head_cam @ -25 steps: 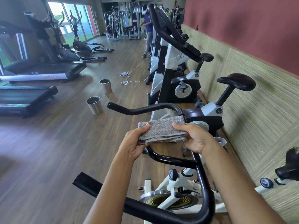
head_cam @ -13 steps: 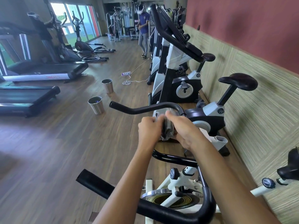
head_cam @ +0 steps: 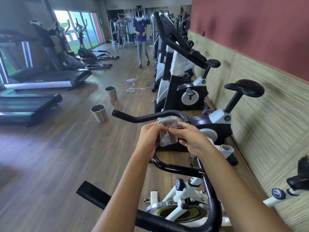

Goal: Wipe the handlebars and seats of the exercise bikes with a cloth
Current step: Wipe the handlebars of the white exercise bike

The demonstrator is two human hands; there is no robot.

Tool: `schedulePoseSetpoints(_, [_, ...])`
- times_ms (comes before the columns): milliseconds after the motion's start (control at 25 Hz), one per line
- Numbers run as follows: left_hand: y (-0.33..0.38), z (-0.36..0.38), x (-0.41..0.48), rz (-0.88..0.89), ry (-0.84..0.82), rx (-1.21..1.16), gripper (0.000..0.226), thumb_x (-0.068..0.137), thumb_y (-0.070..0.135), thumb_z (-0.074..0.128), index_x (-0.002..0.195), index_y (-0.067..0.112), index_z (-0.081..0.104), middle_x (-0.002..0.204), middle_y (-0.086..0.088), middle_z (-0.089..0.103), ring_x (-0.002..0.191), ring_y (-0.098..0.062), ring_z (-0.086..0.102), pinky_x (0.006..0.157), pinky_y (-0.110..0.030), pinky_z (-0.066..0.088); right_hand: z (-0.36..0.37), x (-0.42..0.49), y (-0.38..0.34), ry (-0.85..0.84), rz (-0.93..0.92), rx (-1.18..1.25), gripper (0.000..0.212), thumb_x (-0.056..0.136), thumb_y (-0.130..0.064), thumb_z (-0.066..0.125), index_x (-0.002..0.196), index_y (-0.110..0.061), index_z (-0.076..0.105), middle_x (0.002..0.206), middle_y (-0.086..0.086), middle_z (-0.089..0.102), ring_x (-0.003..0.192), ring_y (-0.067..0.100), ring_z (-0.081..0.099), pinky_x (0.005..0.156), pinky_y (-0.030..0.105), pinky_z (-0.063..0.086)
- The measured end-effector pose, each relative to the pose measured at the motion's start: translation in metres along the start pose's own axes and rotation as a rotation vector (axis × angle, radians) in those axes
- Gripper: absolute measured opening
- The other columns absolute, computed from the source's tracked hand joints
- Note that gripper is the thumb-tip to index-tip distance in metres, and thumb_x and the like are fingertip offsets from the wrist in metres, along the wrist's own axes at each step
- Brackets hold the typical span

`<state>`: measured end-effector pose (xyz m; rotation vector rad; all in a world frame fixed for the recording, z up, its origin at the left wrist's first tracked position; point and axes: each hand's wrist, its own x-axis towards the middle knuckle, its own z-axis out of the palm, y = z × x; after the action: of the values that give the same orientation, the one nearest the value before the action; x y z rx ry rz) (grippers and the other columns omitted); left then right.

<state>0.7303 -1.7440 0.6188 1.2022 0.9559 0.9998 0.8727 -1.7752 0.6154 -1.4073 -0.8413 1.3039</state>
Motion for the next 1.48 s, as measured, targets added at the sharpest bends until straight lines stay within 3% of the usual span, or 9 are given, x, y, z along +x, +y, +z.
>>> schedulePoseSetpoints(240, [0.029, -0.011, 0.018, 0.074, -0.435, 0.032, 0.042, 0.091, 0.013, 0.067, 0.132, 0.007, 0.059, 0.118, -0.012, 0.071, 0.110, -0.026, 0.068, 0.094, -0.034, 0.055, -0.016, 0.001, -0.023, -0.153, -0.148, 0.010, 0.034, 0.081, -0.008, 0.076, 0.113, -0.015, 0.068, 0.098, -0.003, 0.073, 0.096, 0.012, 0.064, 0.083, 0.034, 0.036])
schedulePoseSetpoints(400, [0.032, 0.007, 0.053, 0.115, -0.329, 0.134, 0.020, 0.094, 0.014, 0.064, 0.112, 0.007, 0.071, 0.103, -0.012, 0.074, 0.095, -0.024, 0.070, 0.087, -0.036, 0.057, -0.031, 0.014, -0.029, 0.009, -0.257, -0.044, 0.028, 0.082, -0.011, 0.079, 0.108, -0.014, 0.069, 0.097, 0.000, 0.075, 0.092, 0.016, 0.068, 0.084, 0.032, 0.047])
schedulePoseSetpoints(560, [0.010, 0.017, 0.119, 0.230, -0.122, 0.853, 0.024, 0.093, 0.022, 0.059, 0.070, 0.019, 0.062, 0.056, 0.011, 0.055, 0.062, -0.020, 0.055, 0.062, -0.030, 0.041, -0.078, 0.034, -0.003, 0.405, -0.201, -0.527, 0.025, 0.094, -0.042, 0.063, 0.103, -0.020, 0.069, 0.104, -0.001, 0.070, 0.102, 0.021, 0.065, 0.095, 0.043, 0.051])
schedulePoseSetpoints(680, [-0.021, 0.030, 0.147, -0.014, -0.459, 1.218, 0.032, 0.094, 0.037, 0.061, 0.097, 0.005, 0.064, 0.083, -0.003, 0.065, 0.089, -0.029, 0.064, 0.072, -0.031, 0.047, -0.094, 0.038, 0.031, 0.431, 0.019, -0.815, 0.043, 0.101, -0.050, 0.037, 0.097, -0.019, 0.067, 0.100, 0.005, 0.066, 0.103, 0.030, 0.058, 0.098, 0.041, 0.040])
schedulePoseSetpoints(800, [-0.030, 0.047, 0.146, -0.305, -0.676, 1.211, 0.095, 0.083, 0.082, 0.043, 0.140, 0.006, 0.048, 0.145, -0.010, 0.050, 0.138, -0.031, 0.044, 0.115, -0.045, 0.034, -0.094, 0.039, 0.046, 0.513, 0.025, -0.952, 0.057, 0.104, -0.049, 0.024, 0.092, -0.015, 0.067, 0.092, 0.008, 0.068, 0.085, 0.028, 0.053, 0.087, 0.037, 0.028])
schedulePoseSetpoints(960, [-0.045, 0.075, 0.144, -0.228, -0.511, 1.126, 0.093, 0.089, 0.080, 0.016, 0.128, 0.009, 0.062, 0.109, -0.016, 0.068, 0.109, -0.032, 0.065, 0.088, -0.036, 0.052, -0.091, 0.036, 0.038, 0.547, 0.034, -0.961, 0.060, 0.104, -0.055, 0.023, 0.099, -0.021, 0.072, 0.089, 0.003, 0.064, 0.088, 0.024, 0.050, 0.085, 0.032, 0.023])
schedulePoseSetpoints(1080, [-0.060, 0.066, 0.146, -0.072, -0.449, 1.209, 0.069, 0.101, 0.061, 0.021, 0.141, 0.015, 0.054, 0.118, -0.022, 0.064, 0.116, -0.037, 0.060, 0.101, -0.040, 0.045, -0.092, 0.033, 0.038, 0.543, 0.023, -0.956, 0.059, 0.105, -0.051, 0.024, 0.101, -0.018, 0.072, 0.099, 0.006, 0.069, 0.101, 0.026, 0.055, 0.085, 0.032, 0.022])
schedulePoseSetpoints(1280, [-0.060, 0.032, 0.149, -0.280, -0.499, 1.136, 0.097, 0.093, 0.076, 0.018, 0.129, -0.005, 0.058, 0.132, -0.029, 0.058, 0.126, -0.044, 0.055, 0.108, -0.054, 0.042, -0.092, 0.040, 0.041, 0.548, 0.044, -0.953, 0.057, 0.103, -0.053, 0.025, 0.098, -0.022, 0.073, 0.099, 0.005, 0.071, 0.088, 0.025, 0.048, 0.085, 0.033, 0.025])
schedulePoseSetpoints(1480, [-0.057, 0.068, 0.152, -0.229, -0.490, 1.039, 0.106, 0.081, 0.088, 0.025, 0.113, -0.004, 0.066, 0.112, -0.023, 0.070, 0.103, -0.039, 0.069, 0.094, -0.051, 0.054, -0.096, 0.045, 0.045, 0.564, 0.026, -0.950, 0.056, 0.102, -0.056, 0.028, 0.090, -0.023, 0.072, 0.084, 0.000, 0.066, 0.085, 0.023, 0.051, 0.089, 0.034, 0.029])
